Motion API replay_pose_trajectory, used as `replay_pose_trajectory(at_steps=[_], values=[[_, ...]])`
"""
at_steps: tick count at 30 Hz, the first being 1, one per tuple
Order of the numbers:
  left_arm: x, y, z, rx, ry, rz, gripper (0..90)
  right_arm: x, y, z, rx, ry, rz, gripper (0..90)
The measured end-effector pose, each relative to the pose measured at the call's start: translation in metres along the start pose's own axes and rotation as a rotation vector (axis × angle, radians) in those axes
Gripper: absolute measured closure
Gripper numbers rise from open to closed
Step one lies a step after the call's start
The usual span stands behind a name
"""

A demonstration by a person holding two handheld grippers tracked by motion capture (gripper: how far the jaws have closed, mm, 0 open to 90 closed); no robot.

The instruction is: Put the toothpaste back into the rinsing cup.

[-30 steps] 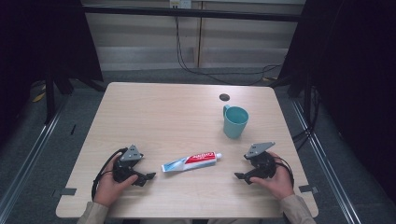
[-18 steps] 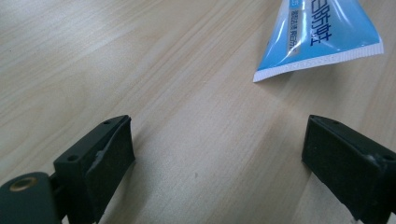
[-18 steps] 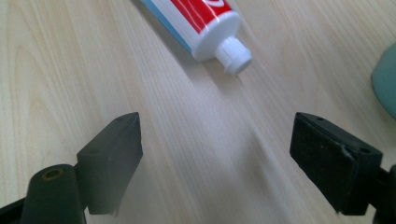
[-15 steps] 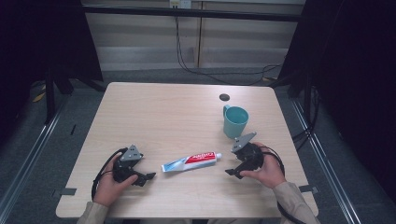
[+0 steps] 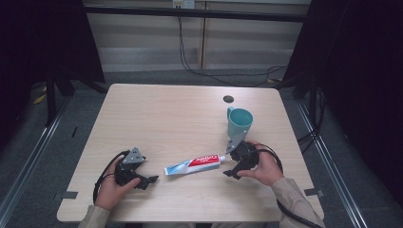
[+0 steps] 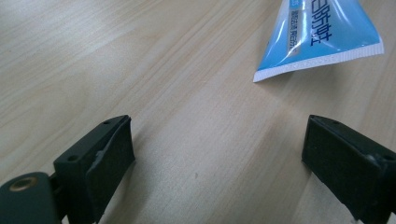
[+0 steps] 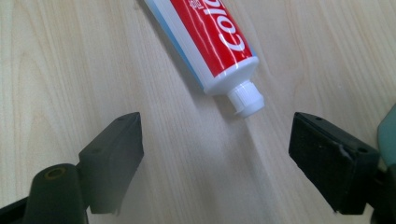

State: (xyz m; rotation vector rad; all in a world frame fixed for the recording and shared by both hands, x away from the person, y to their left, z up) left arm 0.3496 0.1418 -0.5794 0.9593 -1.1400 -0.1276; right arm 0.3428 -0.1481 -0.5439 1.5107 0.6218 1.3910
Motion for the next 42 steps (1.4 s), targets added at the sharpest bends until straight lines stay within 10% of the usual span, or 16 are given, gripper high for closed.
replay_pose_trajectory(at_steps=[42], values=[[0.0,0.0,0.0,0.0,-0.001,-0.001,8.5,0.045,-0.019,-0.001,0.047,0.145,-0.087,17.1]])
Point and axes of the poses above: each handheld gripper's, and its own axes: y roughly backward along the jaws, x roughly out of its top, z roughly to its right, the point moved 10 cm from there along -y, roughly forward along the jaws, and after that the axes turned 5 degrees about y, right-handed, at the moved point
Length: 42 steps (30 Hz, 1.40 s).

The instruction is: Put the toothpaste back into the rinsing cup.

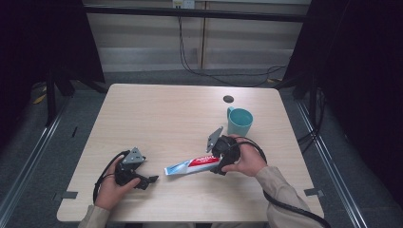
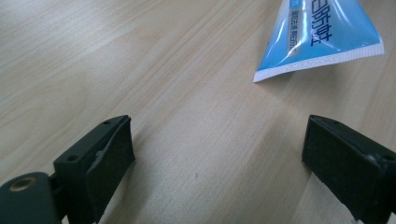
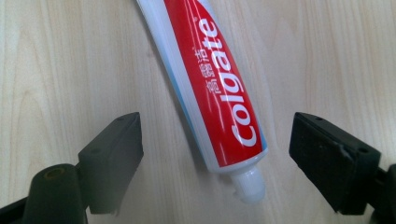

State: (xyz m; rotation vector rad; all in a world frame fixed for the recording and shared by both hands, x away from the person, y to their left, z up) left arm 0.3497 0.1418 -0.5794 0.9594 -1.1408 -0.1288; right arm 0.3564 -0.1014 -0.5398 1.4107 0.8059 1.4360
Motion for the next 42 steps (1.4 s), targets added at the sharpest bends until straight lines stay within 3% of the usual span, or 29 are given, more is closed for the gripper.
replay_pose_trajectory(at_steps=[18,23,34,42], values=[[0.0,0.0,0.0,-0.001,-0.001,0.0,8.5,0.026,-0.015,-0.001,0.033,0.071,-0.027,17.7],[0.0,0.0,0.0,-0.002,-0.001,0.0,8.5,0.029,-0.018,-0.001,0.034,0.063,-0.029,17.7],[0.0,0.0,0.0,-0.003,-0.003,0.0,8.5,0.043,-0.03,-0.003,0.053,0.093,-0.023,17.8],[0.0,0.0,0.0,-0.004,-0.005,-0.002,8.5,0.049,-0.038,-0.004,0.076,0.082,-0.022,19.1]])
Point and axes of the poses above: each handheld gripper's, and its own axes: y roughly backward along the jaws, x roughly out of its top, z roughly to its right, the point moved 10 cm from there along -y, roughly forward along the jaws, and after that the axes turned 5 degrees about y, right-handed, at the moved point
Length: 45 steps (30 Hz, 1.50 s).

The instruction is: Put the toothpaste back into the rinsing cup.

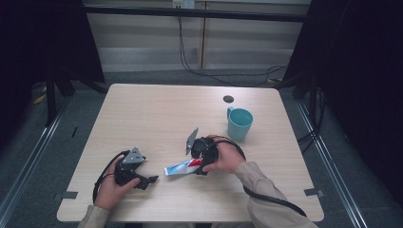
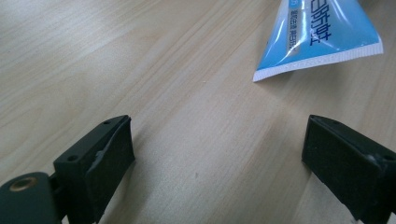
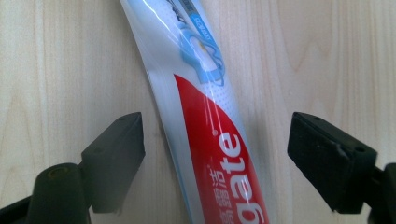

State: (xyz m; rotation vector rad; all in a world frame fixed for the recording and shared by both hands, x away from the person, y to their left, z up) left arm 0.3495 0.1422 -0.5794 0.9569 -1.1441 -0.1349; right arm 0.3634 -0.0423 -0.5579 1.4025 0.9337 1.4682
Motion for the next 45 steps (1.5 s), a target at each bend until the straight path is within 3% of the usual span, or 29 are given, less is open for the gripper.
replay_pose_trajectory(at_steps=[10,14,15,16,19,22,25,29,32,39,45], values=[[0.0,0.0,0.0,0.0,-0.001,-0.001,8.5,0.012,-0.012,0.003,0.038,0.027,0.005,24.1],[0.0,0.001,-0.001,0.008,-0.006,-0.002,8.8,0.011,-0.018,-0.001,0.065,0.044,-0.042,30.6],[0.0,0.0,0.0,-0.001,-0.002,0.0,8.8,0.013,-0.018,-0.001,0.076,0.05,-0.028,35.6],[0.0,0.0,0.0,-0.001,-0.003,0.0,9.0,0.014,-0.016,-0.006,0.118,0.053,-0.042,47.8],[0.0,0.001,-0.001,0.0,-0.005,-0.002,8.9,0.014,-0.015,-0.006,0.12,0.058,-0.054,52.9],[0.0,0.0,0.0,-0.002,-0.003,0.001,9.0,0.013,-0.012,-0.004,0.119,0.029,-0.039,69.2],[0.0,0.001,-0.001,-0.002,-0.004,-0.001,9.0,0.012,-0.008,-0.004,0.116,0.018,-0.03,72.3],[0.0,0.0,0.0,-0.004,0.003,0.0,9.0,0.004,-0.003,-0.007,0.132,-0.015,0.005,73.1],[0.0,0.0,0.0,-0.004,0.003,0.001,9.0,0.0,0.002,-0.005,0.118,-0.032,0.024,73.1],[0.0,0.0,0.0,-0.005,0.003,0.001,9.1,-0.005,0.03,0.005,0.072,-0.121,0.162,73.1],[0.0,0.0,0.0,-0.005,0.004,0.003,9.1,-0.006,0.044,0.009,0.049,-0.17,0.24,73.1]])
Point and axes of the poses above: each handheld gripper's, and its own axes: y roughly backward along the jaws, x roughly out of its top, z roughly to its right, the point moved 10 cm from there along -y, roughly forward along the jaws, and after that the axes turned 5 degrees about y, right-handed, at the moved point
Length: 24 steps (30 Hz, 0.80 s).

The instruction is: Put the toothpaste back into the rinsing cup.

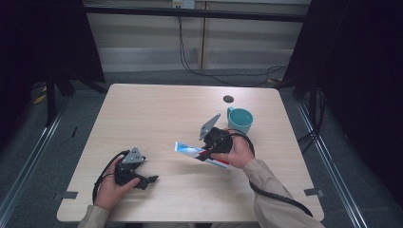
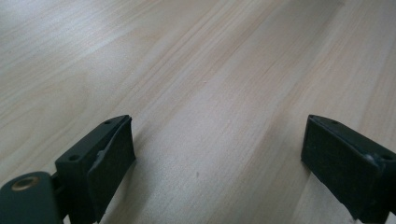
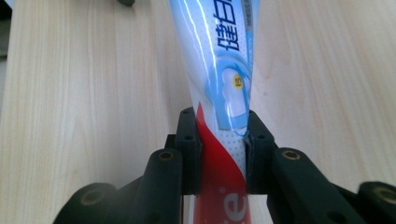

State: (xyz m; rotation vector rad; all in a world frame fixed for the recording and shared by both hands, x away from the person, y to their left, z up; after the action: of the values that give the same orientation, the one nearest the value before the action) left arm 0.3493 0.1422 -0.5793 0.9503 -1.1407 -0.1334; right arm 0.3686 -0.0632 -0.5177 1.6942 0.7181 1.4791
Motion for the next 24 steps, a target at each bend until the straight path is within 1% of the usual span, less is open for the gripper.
replay_pose_trajectory(at_steps=[1,2,4,5,6,7,8,14,15,16,17,18,19,20,23,24], values=[[0.0,0.0,0.0,0.0,0.0,-0.001,9.1,0.001,0.002,0.001,-0.001,0.004,0.018,73.1],[0.0,0.0,0.0,0.0,-0.001,-0.001,9.0,0.001,0.006,0.002,-0.01,-0.015,0.039,73.1],[0.0,0.0,0.0,0.0,-0.001,-0.001,9.1,0.001,0.007,0.003,-0.014,-0.019,0.044,73.1],[0.0,0.0,0.0,0.001,0.0,0.0,9.0,0.001,0.011,0.005,-0.02,-0.035,0.065,73.1],[0.0,0.0,0.0,0.001,0.0,0.0,9.1,0.001,0.011,0.005,-0.02,-0.035,0.065,73.1],[0.0,0.0,0.0,0.001,0.0,-0.001,9.1,0.002,0.012,0.005,-0.024,-0.044,0.071,73.1],[0.0,0.0,0.0,0.001,-0.001,-0.003,9.1,0.002,0.014,0.006,-0.021,-0.048,0.09,73.0],[0.0,0.0,0.0,0.004,-0.004,-0.003,9.0,0.002,0.025,0.011,-0.048,-0.072,0.134,73.0],[0.0,0.0,-0.001,0.007,-0.008,-0.004,9.1,0.002,0.028,0.012,-0.057,-0.091,0.147,73.0],[0.0,0.0,0.0,0.003,-0.002,-0.004,9.0,0.002,0.029,0.013,-0.058,-0.091,0.159,73.0],[0.0,0.0,0.0,0.003,-0.002,-0.004,9.1,0.002,0.029,0.013,-0.058,-0.091,0.159,73.0],[0.0,0.0,-0.001,0.005,-0.008,-0.002,9.0,0.002,0.032,0.014,-0.06,-0.102,0.178,73.0],[0.0,0.0,-0.001,0.005,-0.008,-0.002,9.0,0.002,0.033,0.015,-0.061,-0.112,0.186,73.0],[0.0,0.0,-0.001,0.006,-0.007,-0.004,9.0,0.002,0.033,0.015,-0.061,-0.112,0.186,73.0],[0.0,0.0,-0.001,0.005,-0.006,-0.003,9.1,0.005,0.039,0.017,-0.066,-0.134,0.223,72.9],[0.0,0.0,0.0,0.003,-0.002,-0.003,9.0,0.006,0.04,0.018,-0.072,-0.129,0.228,72.9]])
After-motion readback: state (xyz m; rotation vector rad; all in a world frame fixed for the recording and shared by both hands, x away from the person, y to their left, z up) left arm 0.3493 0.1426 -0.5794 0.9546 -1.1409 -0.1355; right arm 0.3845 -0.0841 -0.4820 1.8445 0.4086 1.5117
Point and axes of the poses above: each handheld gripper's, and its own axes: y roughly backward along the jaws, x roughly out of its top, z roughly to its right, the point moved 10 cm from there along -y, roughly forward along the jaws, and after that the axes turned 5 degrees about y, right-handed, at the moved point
